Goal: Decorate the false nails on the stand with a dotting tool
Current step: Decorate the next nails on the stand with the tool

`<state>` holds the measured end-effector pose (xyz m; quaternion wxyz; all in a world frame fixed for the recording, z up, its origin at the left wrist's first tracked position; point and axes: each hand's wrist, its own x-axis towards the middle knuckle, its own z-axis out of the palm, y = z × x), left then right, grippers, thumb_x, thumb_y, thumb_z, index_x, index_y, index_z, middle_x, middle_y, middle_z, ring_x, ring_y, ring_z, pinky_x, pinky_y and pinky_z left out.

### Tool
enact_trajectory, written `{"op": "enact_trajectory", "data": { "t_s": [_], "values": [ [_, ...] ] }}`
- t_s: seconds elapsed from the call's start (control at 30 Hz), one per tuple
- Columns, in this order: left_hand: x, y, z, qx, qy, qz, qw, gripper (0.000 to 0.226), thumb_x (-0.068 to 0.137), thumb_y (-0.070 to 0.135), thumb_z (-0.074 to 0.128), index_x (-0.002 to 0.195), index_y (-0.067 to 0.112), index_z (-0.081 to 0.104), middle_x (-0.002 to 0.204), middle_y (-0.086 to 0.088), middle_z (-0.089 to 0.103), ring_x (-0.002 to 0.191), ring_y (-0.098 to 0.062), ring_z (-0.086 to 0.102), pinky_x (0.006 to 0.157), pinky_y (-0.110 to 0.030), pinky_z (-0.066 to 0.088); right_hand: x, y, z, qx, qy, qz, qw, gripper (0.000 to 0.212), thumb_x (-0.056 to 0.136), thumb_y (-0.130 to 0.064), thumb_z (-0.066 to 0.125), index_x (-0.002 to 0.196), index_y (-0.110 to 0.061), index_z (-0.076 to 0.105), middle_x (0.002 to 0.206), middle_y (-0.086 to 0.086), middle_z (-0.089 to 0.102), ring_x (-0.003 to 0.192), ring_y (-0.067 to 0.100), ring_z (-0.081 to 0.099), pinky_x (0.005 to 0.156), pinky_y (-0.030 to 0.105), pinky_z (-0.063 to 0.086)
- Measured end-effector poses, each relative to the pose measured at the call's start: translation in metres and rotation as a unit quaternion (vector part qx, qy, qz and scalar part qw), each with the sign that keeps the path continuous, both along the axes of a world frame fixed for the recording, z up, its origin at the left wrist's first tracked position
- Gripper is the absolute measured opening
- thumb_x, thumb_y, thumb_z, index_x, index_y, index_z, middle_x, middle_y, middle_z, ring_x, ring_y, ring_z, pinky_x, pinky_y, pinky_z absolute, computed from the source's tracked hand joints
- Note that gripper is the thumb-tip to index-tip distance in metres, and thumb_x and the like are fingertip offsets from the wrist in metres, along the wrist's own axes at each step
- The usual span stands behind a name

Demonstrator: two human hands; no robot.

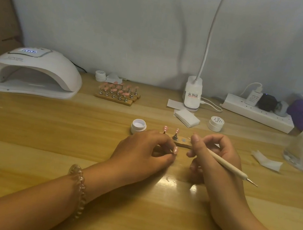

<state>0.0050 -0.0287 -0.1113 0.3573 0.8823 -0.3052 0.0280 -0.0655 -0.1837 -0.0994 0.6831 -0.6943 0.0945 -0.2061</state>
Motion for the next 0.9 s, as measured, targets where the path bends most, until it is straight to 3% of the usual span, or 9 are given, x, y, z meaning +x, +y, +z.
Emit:
{"op": "enact_trajectory", "data": {
  "t_s": [0.23, 0.43, 0.67, 0.9],
  "values": [
    [-0.0008, 0.0021, -0.0021, -0.012, -0.022, -0.003, 1.0, 0.008, 0.084, 0.038, 0.072, 0.083, 0.042, 0.064, 0.084, 0.042, 0.054, 0.07, 0.02, 0.047, 0.057, -0.019, 0.028, -0.001, 0.0007, 0.0034, 0.01, 0.008, -0.002, 1.0, 0.021, 0.091, -0.027, 0.068, 0.085, -0.016, 0.051, 0.061, 0.003, 0.067, 0.043, 0.009, 0.051, 0.04, 0.023, 0.042],
    [-0.0011, 0.0028, -0.0022, -0.023, -0.026, -0.024, 0.999, 0.014, 0.085, 0.033, 0.072, 0.082, 0.042, 0.062, 0.083, 0.039, 0.056, 0.068, 0.012, 0.05, 0.058, -0.02, 0.032, -0.0003, 0.002, 0.001, -0.01, 0.029, -0.005, 1.0, 0.024, 0.083, -0.01, 0.064, 0.067, -0.011, 0.046, 0.047, 0.009, 0.058, 0.039, 0.013, 0.046, 0.039, 0.021, 0.038],
    [-0.0006, 0.0026, -0.0021, -0.021, -0.027, -0.043, 0.999, 0.009, 0.085, 0.036, 0.069, 0.085, 0.042, 0.063, 0.088, 0.027, 0.062, 0.067, 0.001, 0.05, 0.06, -0.024, 0.035, -0.0004, 0.0031, -0.0005, -0.043, 0.035, -0.015, 0.998, 0.021, 0.073, -0.014, 0.062, 0.06, -0.016, 0.045, 0.047, 0.011, 0.06, 0.043, 0.014, 0.048, 0.052, 0.029, 0.039],
    [-0.0002, 0.0032, -0.0029, -0.03, -0.017, -0.046, 0.998, 0.006, 0.085, 0.033, 0.07, 0.087, 0.038, 0.066, 0.092, 0.022, 0.065, 0.064, -0.005, 0.049, 0.061, -0.029, 0.043, 0.0006, 0.0032, -0.0017, -0.063, 0.035, -0.008, 0.997, 0.021, 0.072, -0.013, 0.061, 0.057, -0.021, 0.048, 0.047, 0.011, 0.061, 0.044, 0.016, 0.051, 0.054, 0.032, 0.041]
  ]
}}
